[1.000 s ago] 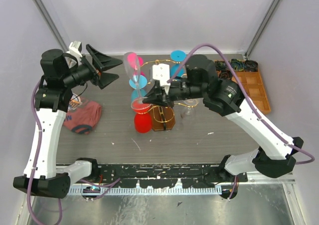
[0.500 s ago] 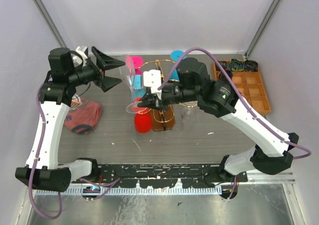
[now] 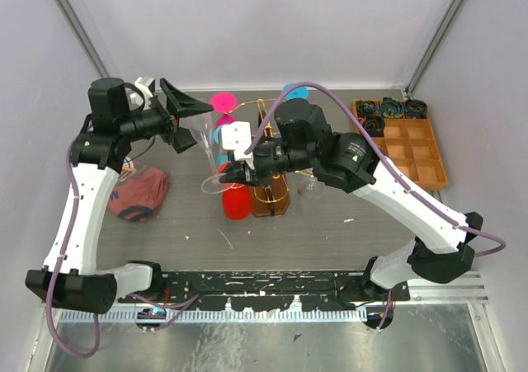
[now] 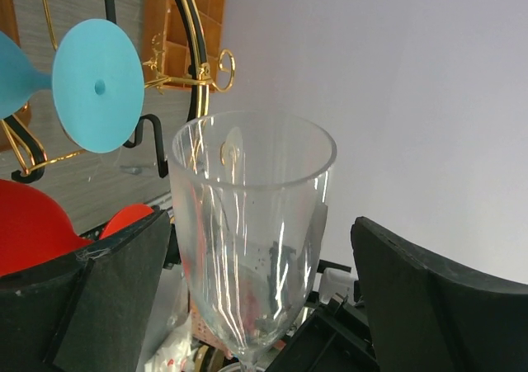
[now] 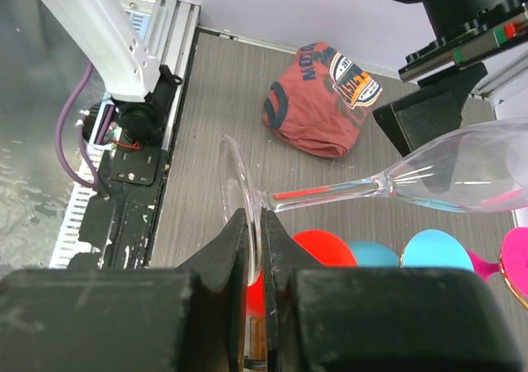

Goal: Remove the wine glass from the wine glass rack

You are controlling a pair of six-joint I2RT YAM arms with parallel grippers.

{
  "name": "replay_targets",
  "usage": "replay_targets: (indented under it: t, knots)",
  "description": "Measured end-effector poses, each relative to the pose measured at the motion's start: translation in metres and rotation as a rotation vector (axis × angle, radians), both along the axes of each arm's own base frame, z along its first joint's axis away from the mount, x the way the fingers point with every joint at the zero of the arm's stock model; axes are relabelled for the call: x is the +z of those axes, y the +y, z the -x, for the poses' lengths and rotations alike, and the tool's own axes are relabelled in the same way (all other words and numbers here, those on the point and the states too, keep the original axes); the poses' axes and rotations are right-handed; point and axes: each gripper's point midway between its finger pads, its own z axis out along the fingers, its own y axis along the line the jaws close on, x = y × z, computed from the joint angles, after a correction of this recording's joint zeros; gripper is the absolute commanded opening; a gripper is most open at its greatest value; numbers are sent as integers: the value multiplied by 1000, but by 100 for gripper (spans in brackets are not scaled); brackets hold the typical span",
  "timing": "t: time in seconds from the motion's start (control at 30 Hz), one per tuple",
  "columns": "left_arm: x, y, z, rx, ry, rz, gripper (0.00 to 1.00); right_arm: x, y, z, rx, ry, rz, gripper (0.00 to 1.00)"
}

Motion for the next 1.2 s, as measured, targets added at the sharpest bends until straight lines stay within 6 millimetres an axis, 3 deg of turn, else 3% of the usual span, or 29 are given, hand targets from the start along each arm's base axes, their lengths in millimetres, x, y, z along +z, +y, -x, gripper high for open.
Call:
replay_targets:
  t: [0.2,0.43,0.87,1.2]
  knots:
    - [-2,-3,1,-20,4,-15,88,2,3,1,4,-9,-1,1]
    - [-1,-1,6,-38,-14,-78,73,0,1,-5,-28,-25,11,1]
    - [-6,1,11,-48,-3,-106,82,-4,-1,-5,-32,-20,30,1]
    - [-7,-2,0,-52,-4,-105,62,-4,-1,-1,-14,-16,28,1]
